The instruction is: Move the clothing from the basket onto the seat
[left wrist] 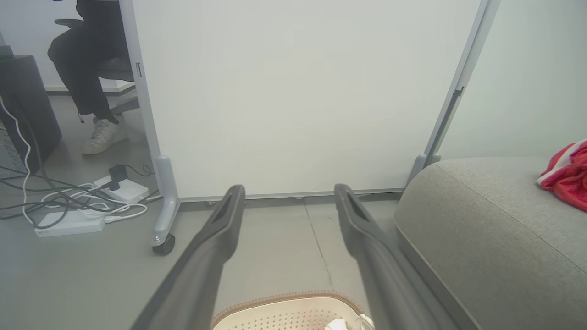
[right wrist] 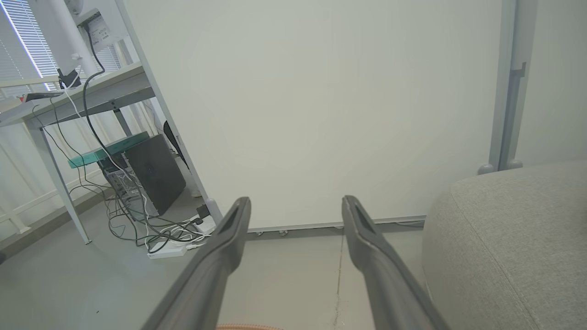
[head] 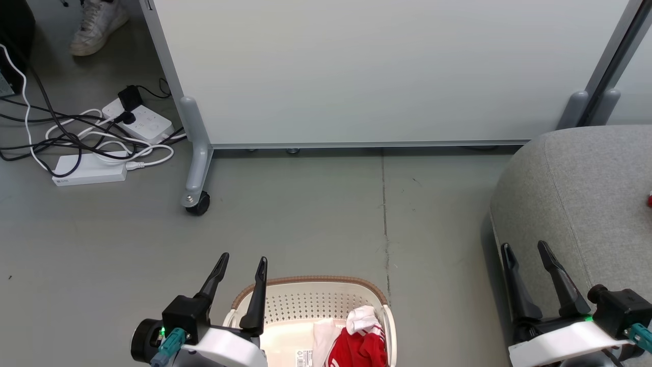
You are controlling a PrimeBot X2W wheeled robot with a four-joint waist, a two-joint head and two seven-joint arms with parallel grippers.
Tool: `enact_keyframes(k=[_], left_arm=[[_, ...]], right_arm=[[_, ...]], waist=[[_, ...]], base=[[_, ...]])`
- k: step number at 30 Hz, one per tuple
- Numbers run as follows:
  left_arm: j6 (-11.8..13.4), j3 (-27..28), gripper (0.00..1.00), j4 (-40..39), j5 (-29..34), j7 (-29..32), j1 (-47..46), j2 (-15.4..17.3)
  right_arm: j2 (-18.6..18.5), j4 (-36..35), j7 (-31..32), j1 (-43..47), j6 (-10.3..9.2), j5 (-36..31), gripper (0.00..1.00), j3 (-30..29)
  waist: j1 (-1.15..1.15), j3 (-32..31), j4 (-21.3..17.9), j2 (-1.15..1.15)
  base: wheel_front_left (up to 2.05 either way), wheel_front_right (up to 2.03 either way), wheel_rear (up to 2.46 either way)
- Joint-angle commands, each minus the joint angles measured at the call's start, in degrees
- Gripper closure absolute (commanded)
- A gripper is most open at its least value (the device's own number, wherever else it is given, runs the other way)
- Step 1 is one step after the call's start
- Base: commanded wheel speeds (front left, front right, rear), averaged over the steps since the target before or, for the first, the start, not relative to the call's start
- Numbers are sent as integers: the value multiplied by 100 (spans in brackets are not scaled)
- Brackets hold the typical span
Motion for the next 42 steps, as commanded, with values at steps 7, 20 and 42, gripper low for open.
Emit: enact_keyframes(k=[7, 20, 42], left_arm=[[-8, -25, 0, 9, 73, 6, -29, 21], [-20, -38, 0, 19, 72, 6, -72, 20], [-281, -680, 0, 809, 384, 6, -1224, 22]], right_arm=[[5, -2, 1, -30, 2, 27, 0, -53], [-27, -7, 1, -75, 1, 58, 0, -70], [-50, 96, 1, -547, 1, -449, 0, -609]], waist=[[0, 25, 10, 0], [0, 75, -18, 0], [0, 1949, -732, 0]], base=[[0, 0, 0], [0, 0, 0], [0, 0, 0]])
